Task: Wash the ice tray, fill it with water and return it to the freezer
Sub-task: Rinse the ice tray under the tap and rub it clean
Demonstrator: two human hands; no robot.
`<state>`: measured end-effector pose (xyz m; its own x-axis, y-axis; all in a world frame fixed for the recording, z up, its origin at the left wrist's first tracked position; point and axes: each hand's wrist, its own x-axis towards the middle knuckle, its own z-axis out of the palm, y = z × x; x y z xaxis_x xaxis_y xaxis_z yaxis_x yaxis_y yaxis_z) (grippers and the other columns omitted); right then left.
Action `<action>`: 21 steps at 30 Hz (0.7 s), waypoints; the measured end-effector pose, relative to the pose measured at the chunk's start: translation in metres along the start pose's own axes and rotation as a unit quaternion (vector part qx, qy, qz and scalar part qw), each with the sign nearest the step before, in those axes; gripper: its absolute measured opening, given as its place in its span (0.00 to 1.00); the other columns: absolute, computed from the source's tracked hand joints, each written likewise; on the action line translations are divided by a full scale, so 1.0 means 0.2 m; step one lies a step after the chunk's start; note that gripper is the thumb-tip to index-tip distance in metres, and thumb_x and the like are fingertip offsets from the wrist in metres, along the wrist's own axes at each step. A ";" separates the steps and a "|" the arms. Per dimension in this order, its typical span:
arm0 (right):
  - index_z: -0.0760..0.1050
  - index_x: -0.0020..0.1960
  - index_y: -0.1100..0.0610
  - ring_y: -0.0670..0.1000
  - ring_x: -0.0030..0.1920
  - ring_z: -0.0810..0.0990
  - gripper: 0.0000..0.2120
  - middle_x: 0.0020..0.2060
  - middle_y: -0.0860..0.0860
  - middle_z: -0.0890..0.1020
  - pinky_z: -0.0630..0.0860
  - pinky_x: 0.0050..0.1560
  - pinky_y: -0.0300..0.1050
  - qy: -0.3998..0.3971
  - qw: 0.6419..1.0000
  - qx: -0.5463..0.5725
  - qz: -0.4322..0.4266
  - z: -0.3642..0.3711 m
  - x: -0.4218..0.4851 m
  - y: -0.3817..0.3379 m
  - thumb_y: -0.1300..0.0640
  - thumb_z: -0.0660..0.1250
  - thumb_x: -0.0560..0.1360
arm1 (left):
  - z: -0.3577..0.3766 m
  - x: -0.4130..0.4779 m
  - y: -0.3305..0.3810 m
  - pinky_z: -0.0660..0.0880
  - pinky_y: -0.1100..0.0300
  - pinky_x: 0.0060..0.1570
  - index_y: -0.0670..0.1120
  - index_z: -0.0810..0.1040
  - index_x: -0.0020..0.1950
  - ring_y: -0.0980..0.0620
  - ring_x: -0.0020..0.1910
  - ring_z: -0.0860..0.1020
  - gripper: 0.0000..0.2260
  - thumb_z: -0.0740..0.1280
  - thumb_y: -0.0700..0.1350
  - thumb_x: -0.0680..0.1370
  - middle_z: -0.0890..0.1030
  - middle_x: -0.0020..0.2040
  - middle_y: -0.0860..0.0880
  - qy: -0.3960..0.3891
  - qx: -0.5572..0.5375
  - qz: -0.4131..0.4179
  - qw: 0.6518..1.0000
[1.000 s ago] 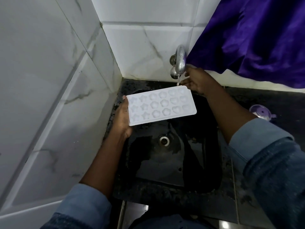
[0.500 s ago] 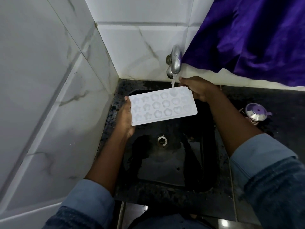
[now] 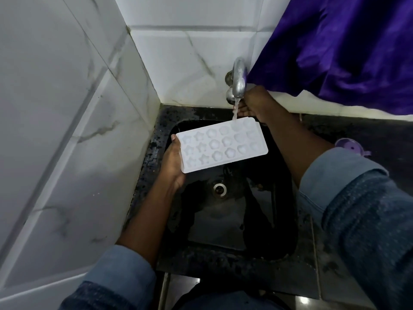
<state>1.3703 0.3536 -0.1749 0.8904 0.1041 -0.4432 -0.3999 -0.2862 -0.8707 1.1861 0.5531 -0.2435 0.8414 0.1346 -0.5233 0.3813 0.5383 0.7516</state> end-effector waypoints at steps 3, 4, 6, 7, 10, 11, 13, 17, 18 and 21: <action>0.79 0.55 0.63 0.52 0.37 0.81 0.20 0.42 0.56 0.84 0.77 0.30 0.39 0.036 0.999 -0.036 -0.006 -0.11 -0.02 0.05 0.44 0.67 0.82 | 0.07 0.03 -0.02 0.78 0.39 0.69 0.44 0.74 0.79 0.39 0.70 0.81 0.33 0.50 0.65 0.87 0.81 0.73 0.41 -0.003 0.002 -0.012 1.000; 0.79 0.52 0.61 0.52 0.36 0.80 0.21 0.43 0.56 0.84 0.75 0.32 0.40 0.053 0.997 -0.051 -0.014 -0.17 -0.04 0.08 0.41 0.66 0.81 | 0.09 0.04 -0.02 0.79 0.40 0.67 0.44 0.75 0.79 0.39 0.70 0.81 0.33 0.50 0.65 0.87 0.81 0.72 0.41 0.001 0.004 -0.016 1.000; 0.79 0.46 0.62 0.53 0.37 0.80 0.24 0.40 0.56 0.83 0.74 0.40 0.46 0.090 0.985 -0.135 -0.053 -0.30 -0.10 0.18 0.40 0.65 0.80 | 0.14 0.05 -0.03 0.82 0.42 0.61 0.43 0.76 0.77 0.40 0.68 0.83 0.32 0.50 0.65 0.87 0.83 0.70 0.41 0.005 0.012 -0.024 1.000; 0.78 0.44 0.62 0.54 0.38 0.80 0.24 0.39 0.55 0.83 0.72 0.41 0.47 0.101 0.976 -0.184 -0.066 -0.36 -0.14 0.24 0.40 0.64 0.81 | 0.16 0.06 -0.04 0.83 0.43 0.58 0.43 0.76 0.77 0.40 0.66 0.84 0.32 0.51 0.65 0.87 0.84 0.69 0.41 0.003 0.015 -0.028 0.999; 0.81 0.44 0.54 0.48 0.42 0.80 0.17 0.40 0.48 0.82 0.70 0.39 0.43 0.084 0.976 -0.194 -0.049 -0.49 -0.24 0.42 0.42 0.65 0.82 | 0.23 0.07 -0.07 0.84 0.43 0.56 0.43 0.76 0.77 0.40 0.66 0.84 0.31 0.52 0.64 0.88 0.84 0.69 0.41 -0.005 0.015 -0.039 0.999; 0.82 0.43 0.51 0.47 0.43 0.80 0.16 0.42 0.47 0.82 0.71 0.40 0.43 0.080 0.979 -0.184 -0.037 -0.52 -0.27 0.47 0.42 0.65 0.82 | 0.25 0.08 -0.08 0.83 0.43 0.57 0.43 0.76 0.77 0.40 0.66 0.84 0.31 0.52 0.64 0.88 0.84 0.69 0.41 -0.009 0.013 -0.043 0.999; 0.82 0.47 0.50 0.48 0.47 0.81 0.13 0.47 0.51 0.84 0.77 0.48 0.46 0.094 0.985 -0.146 -0.016 -0.55 -0.30 0.54 0.44 0.66 0.82 | 0.29 0.09 -0.11 0.83 0.41 0.59 0.43 0.76 0.77 0.39 0.67 0.83 0.31 0.52 0.64 0.88 0.83 0.69 0.41 -0.022 0.011 -0.047 0.999; 0.85 0.57 0.60 0.55 0.49 0.81 0.15 0.50 0.61 0.85 0.78 0.53 0.52 0.175 0.979 -0.106 -0.021 -0.59 -0.29 0.62 0.50 0.68 0.82 | 0.40 0.10 -0.14 0.83 0.43 0.58 0.42 0.76 0.77 0.39 0.67 0.83 0.31 0.51 0.63 0.88 0.83 0.70 0.40 -0.038 0.028 -0.054 0.997; 0.85 0.57 0.60 0.55 0.49 0.81 0.14 0.49 0.60 0.85 0.77 0.52 0.52 0.191 0.975 -0.112 -0.026 -0.60 -0.29 0.62 0.51 0.68 0.82 | 0.43 0.10 -0.14 0.84 0.45 0.56 0.42 0.76 0.77 0.39 0.67 0.83 0.31 0.51 0.63 0.88 0.83 0.70 0.40 -0.041 0.028 -0.057 0.997; 0.84 0.51 0.60 0.54 0.45 0.79 0.11 0.43 0.58 0.82 0.72 0.46 0.47 0.226 0.966 -0.120 -0.037 -0.64 -0.25 0.61 0.54 0.68 0.80 | 0.50 0.12 -0.13 0.84 0.45 0.57 0.42 0.76 0.77 0.39 0.67 0.83 0.30 0.50 0.62 0.89 0.83 0.70 0.40 -0.044 0.023 -0.063 0.997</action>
<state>1.3043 0.1916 -0.2312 0.9405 -0.2773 -0.1961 -0.3175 -0.5124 -0.7979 1.2348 0.4586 -0.2357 0.8149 -0.0064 -0.5796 0.5023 0.5066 0.7007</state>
